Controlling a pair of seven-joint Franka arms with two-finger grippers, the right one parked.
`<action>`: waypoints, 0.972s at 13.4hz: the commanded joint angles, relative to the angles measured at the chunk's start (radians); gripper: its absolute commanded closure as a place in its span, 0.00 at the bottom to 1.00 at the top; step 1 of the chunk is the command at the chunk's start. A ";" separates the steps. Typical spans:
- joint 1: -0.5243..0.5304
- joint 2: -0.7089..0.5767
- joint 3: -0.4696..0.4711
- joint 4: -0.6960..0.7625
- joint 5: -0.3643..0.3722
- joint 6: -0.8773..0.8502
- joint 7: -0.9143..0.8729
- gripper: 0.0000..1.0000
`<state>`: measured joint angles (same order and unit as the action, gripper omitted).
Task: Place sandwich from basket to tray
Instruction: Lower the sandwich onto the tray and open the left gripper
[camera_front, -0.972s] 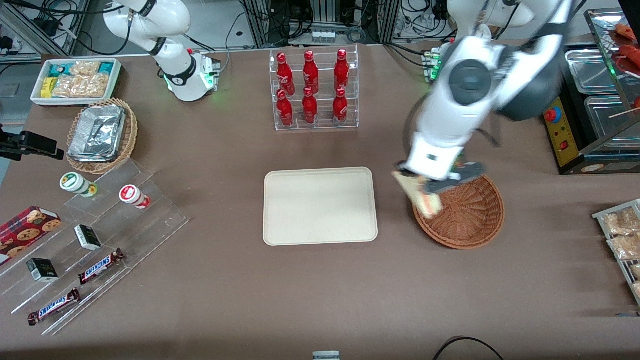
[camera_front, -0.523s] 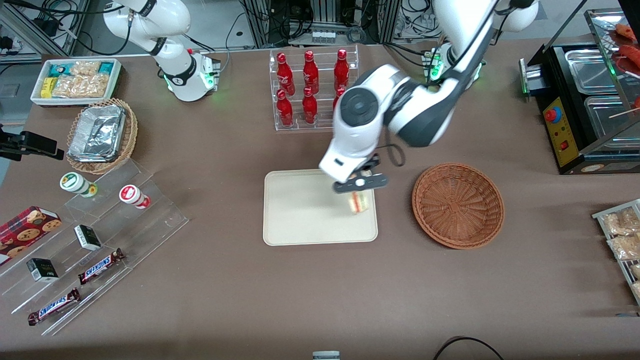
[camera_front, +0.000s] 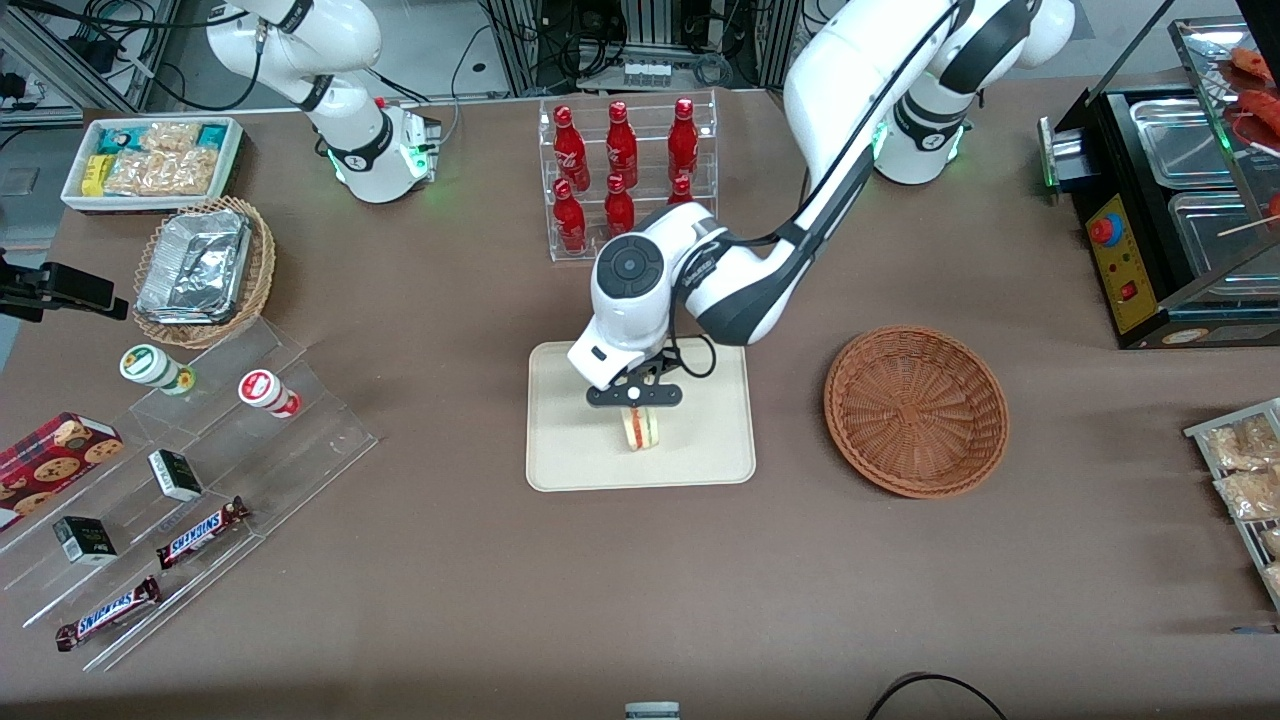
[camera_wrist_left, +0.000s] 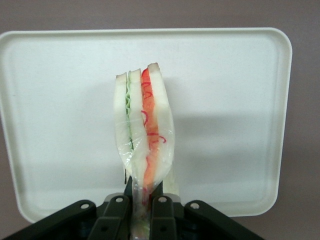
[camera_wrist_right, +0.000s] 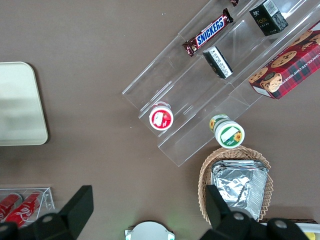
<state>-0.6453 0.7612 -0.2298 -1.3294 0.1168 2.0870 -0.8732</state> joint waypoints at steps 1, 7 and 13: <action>-0.031 0.055 0.014 0.041 0.030 0.024 0.005 1.00; -0.040 0.076 0.012 0.032 0.090 0.022 0.074 1.00; -0.027 0.003 0.014 0.032 0.075 -0.017 0.062 0.00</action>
<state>-0.6664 0.8116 -0.2278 -1.3065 0.1916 2.1088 -0.8082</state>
